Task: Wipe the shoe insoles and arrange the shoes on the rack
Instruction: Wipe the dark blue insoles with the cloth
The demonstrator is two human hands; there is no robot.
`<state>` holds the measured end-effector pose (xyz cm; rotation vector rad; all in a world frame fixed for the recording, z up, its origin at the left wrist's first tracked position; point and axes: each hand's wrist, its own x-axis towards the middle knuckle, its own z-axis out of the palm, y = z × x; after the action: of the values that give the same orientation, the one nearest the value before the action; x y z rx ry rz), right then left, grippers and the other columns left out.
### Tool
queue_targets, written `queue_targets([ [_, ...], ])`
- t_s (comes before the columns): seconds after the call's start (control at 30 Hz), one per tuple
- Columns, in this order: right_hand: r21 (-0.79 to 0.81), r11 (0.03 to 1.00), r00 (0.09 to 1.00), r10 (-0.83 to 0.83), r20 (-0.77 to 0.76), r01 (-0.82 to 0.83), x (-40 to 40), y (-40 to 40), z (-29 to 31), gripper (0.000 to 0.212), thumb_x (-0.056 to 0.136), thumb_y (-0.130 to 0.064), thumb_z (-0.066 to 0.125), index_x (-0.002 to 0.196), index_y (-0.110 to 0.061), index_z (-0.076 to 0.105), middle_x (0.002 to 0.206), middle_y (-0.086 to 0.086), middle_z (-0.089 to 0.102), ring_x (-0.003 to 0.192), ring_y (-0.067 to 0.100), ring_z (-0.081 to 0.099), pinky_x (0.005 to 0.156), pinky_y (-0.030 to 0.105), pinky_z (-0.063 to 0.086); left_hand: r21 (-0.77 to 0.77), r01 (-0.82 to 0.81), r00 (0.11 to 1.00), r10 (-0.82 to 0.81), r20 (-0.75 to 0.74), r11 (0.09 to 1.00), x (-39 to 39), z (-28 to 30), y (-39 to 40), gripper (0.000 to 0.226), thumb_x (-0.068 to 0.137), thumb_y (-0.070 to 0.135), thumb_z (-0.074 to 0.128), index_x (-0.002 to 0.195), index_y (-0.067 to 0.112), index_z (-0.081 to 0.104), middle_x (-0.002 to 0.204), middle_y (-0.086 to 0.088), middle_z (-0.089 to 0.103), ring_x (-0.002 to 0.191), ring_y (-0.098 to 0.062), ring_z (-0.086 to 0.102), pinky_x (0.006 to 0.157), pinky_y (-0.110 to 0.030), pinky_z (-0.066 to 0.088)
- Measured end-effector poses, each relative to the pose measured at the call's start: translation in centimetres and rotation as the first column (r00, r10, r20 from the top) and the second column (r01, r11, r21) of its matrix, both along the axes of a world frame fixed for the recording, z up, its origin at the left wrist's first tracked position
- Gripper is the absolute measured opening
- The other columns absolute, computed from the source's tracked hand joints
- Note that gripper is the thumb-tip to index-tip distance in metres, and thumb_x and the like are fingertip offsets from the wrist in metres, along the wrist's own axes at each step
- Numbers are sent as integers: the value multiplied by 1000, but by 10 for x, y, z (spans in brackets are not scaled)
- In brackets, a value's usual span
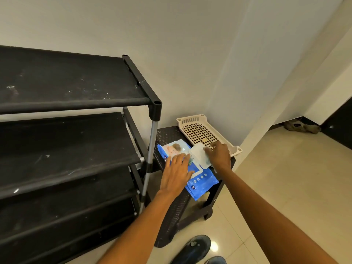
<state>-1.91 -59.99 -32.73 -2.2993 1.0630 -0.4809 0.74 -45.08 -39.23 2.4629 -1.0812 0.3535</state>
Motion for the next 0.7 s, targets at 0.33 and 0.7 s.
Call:
queue_targets([
  [0.33,31,995,966,100,-240,-96,3,-1,33,23,88,-24,61,69,-12,58,55,-2,54,54,11,51,55,24,34,291,11,999,-22,36,957,3,12,7,54,100,50,25,146,22,30,146,-9,35,137,-28,27,114,-53,-6],
  [0.7,19,997,993,75,-93,-73,17,10,37,15,86,-28,64,86,-14,66,83,2,64,80,16,55,68,30,39,424,-81,997,77,27,902,12,30,-4,53,100,46,27,142,13,30,153,-18,23,145,-36,10,109,-57,-15],
])
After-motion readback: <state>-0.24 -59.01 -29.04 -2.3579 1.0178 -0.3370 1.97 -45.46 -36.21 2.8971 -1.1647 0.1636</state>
